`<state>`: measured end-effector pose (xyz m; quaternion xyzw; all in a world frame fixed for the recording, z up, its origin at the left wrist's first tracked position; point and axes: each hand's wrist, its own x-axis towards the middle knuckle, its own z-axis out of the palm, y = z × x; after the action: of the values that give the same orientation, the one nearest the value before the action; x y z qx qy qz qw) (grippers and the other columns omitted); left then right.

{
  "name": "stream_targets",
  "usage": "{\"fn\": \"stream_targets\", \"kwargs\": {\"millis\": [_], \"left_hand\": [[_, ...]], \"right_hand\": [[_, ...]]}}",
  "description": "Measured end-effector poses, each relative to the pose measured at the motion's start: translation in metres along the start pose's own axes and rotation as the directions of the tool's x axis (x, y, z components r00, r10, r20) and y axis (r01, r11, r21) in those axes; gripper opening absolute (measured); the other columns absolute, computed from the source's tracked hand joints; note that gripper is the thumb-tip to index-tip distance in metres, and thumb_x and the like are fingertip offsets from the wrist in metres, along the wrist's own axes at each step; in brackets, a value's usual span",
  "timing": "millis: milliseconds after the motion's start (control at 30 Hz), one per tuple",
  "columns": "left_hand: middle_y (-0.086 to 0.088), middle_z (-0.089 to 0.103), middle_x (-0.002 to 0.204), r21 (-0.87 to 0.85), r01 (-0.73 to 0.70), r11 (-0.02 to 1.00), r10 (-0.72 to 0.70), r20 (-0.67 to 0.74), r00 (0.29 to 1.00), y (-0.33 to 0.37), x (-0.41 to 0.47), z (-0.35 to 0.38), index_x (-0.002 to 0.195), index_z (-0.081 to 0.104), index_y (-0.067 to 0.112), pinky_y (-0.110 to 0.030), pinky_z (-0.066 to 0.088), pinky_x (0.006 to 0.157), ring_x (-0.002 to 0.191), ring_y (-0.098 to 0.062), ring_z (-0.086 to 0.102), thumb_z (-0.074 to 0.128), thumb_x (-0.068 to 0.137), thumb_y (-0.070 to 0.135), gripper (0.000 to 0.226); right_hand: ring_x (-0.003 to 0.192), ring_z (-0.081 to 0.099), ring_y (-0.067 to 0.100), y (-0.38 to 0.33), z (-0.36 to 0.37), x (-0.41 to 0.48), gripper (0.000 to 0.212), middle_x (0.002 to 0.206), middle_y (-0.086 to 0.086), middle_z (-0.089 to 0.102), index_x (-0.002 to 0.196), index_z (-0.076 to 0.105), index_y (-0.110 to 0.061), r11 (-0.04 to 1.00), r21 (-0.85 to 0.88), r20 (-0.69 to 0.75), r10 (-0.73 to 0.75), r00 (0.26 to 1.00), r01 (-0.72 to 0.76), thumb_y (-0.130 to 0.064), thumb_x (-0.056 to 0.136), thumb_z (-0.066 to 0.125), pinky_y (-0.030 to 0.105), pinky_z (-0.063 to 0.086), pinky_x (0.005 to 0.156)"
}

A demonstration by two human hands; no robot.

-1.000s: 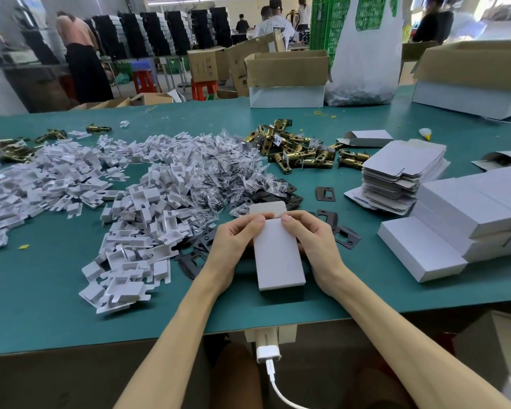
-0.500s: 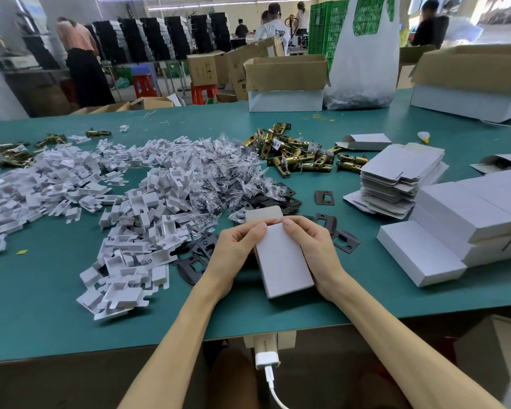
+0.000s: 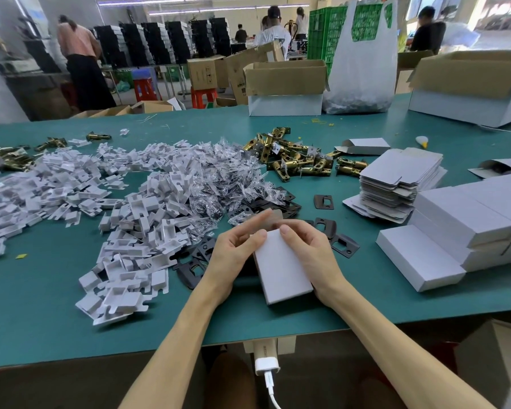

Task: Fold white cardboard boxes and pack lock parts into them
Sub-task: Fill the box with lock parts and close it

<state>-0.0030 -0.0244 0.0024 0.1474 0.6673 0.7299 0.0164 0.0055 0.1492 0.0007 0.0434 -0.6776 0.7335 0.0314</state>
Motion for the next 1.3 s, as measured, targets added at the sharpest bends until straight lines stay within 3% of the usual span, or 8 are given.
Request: {"fn": "stream_targets", "kwargs": {"millis": [133, 267, 467, 700, 833, 933, 1067, 1300], "left_hand": [[-0.023, 0.058, 0.085, 0.024, -0.016, 1.000, 0.017, -0.037, 0.999, -0.005, 0.003, -0.004, 0.150, 0.046, 0.052, -0.034, 0.050, 0.091, 0.085, -0.029, 0.052, 0.067, 0.101, 0.020, 0.062], [-0.008, 0.075, 0.123, -0.011, -0.028, 1.000, 0.027, -0.057, 0.998, -0.006, 0.003, -0.002, 0.135, 0.068, 0.026, -0.039, 0.055, 0.093, 0.105, -0.023, 0.068, 0.069, 0.098, 0.014, 0.039], [-0.002, 0.081, 0.099, -0.074, -0.007, 0.997, -0.022, -0.394, 0.919, -0.014, 0.009, -0.006, 0.097, 0.081, 0.024, -0.031, 0.058, 0.079, 0.087, -0.012, 0.071, 0.069, 0.097, 0.006, 0.021], [0.004, 0.079, 0.090, -0.143, -0.078, 0.987, -0.019, -0.573, 0.819, -0.020, 0.015, -0.013, 0.097, 0.077, 0.021, -0.024, 0.057, 0.074, 0.084, -0.010, 0.069, 0.065, 0.100, 0.007, 0.018], [0.002, 0.076, 0.089, -0.130, -0.069, 0.989, -0.010, -0.530, 0.848, -0.016, 0.012, -0.009, 0.094, 0.078, 0.023, -0.032, 0.057, 0.076, 0.088, -0.018, 0.065, 0.067, 0.101, 0.024, 0.014], [-0.010, 0.078, 0.104, -0.120, -0.055, 0.991, 0.006, -0.381, 0.924, -0.011, 0.009, -0.003, 0.106, 0.081, 0.020, -0.041, 0.062, 0.080, 0.092, -0.025, 0.071, 0.061, 0.100, 0.047, 0.034], [-0.011, 0.070, 0.094, -0.102, -0.018, 0.995, -0.020, -0.357, 0.934, -0.008, 0.008, -0.001, 0.089, 0.075, 0.023, -0.041, 0.058, 0.076, 0.087, -0.027, 0.063, 0.071, 0.094, 0.041, 0.020], [-0.007, 0.076, 0.117, -0.076, 0.055, 0.996, -0.071, -0.228, 0.971, -0.008, 0.006, 0.000, 0.126, 0.074, 0.017, -0.040, 0.062, 0.088, 0.103, -0.020, 0.070, 0.064, 0.101, 0.028, 0.029]], "right_hand": [[0.084, 0.071, 0.018, 0.000, 0.002, 0.001, 0.035, 0.101, 0.008, 0.075, 0.122, 0.053, -0.019, 0.996, 0.070, -0.045, 0.060, 0.997, -0.057, -0.030, 0.094, 0.073, 0.033, 0.058, 0.067], [0.085, 0.072, 0.015, -0.002, 0.004, 0.002, 0.036, 0.101, 0.005, 0.076, 0.117, 0.059, -0.016, 0.998, 0.033, -0.047, 0.059, 0.997, -0.058, -0.035, 0.091, 0.074, 0.029, 0.057, 0.065], [0.103, 0.073, 0.013, -0.001, 0.002, 0.003, 0.054, 0.113, -0.005, 0.076, 0.130, 0.056, -0.026, 0.995, -0.006, 0.120, 0.097, 0.988, -0.097, -0.039, 0.084, 0.080, 0.028, 0.056, 0.086], [0.107, 0.069, 0.012, -0.001, 0.005, 0.003, 0.065, 0.118, -0.005, 0.073, 0.143, 0.050, -0.040, 0.971, -0.237, 0.333, 0.048, 0.942, 0.034, -0.036, 0.085, 0.080, 0.033, 0.053, 0.098], [0.100, 0.071, 0.012, -0.003, 0.001, 0.002, 0.052, 0.107, -0.006, 0.077, 0.135, 0.064, -0.033, 0.997, -0.074, 0.210, 0.008, 0.978, 0.008, -0.037, 0.084, 0.078, 0.020, 0.052, 0.084], [0.100, 0.071, 0.018, 0.001, -0.005, 0.003, 0.046, 0.113, -0.002, 0.076, 0.121, 0.072, -0.029, 0.996, 0.074, 0.045, 0.048, 0.998, -0.051, -0.039, 0.077, 0.081, 0.031, 0.056, 0.088], [0.090, 0.070, 0.019, 0.003, -0.005, 0.004, 0.040, 0.109, 0.007, 0.075, 0.104, 0.075, -0.027, 0.980, 0.177, -0.101, 0.114, 0.988, -0.095, -0.045, 0.070, 0.085, 0.037, 0.057, 0.078], [0.081, 0.067, 0.014, 0.001, -0.005, 0.004, 0.053, 0.098, 0.004, 0.069, 0.106, 0.068, -0.018, 0.974, 0.206, -0.171, 0.134, 0.976, -0.097, -0.056, 0.071, 0.080, 0.034, 0.056, 0.071]]}}
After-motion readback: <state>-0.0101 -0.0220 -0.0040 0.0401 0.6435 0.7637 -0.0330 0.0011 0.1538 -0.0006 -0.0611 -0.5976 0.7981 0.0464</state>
